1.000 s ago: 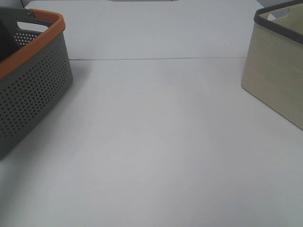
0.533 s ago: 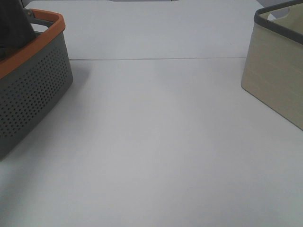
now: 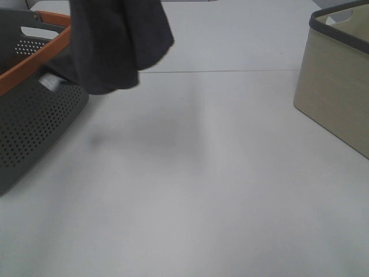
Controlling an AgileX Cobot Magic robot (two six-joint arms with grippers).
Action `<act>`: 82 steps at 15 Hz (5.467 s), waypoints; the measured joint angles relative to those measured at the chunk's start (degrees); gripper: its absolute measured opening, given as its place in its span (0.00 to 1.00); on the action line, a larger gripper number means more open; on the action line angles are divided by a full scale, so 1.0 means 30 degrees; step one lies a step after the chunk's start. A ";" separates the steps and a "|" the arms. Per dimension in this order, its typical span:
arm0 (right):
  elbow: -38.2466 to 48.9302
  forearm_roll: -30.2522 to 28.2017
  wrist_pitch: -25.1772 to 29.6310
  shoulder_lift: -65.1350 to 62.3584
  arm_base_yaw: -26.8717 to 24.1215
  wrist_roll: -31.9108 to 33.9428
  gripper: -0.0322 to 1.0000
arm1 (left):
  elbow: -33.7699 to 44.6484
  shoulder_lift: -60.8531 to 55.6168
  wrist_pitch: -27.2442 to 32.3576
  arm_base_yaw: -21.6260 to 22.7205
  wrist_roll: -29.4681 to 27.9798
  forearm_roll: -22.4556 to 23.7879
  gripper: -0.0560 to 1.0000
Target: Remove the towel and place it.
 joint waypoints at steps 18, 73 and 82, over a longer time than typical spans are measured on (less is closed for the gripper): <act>0.0000 1.5202 0.1375 1.3254 0.0000 -1.9863 0.71 | 0.0000 0.3189 -0.2311 -0.5367 -0.0516 0.1222 0.05; -0.5558 0.7009 -0.9549 2.0416 1.0371 -0.6436 0.03 | 0.0000 0.3189 -0.1471 -0.5367 -0.2865 0.3629 0.05; -1.2414 -1.3140 0.1318 1.8946 1.0371 0.6704 0.03 | 0.0000 0.4736 0.4125 -0.5367 -0.8231 0.7983 0.05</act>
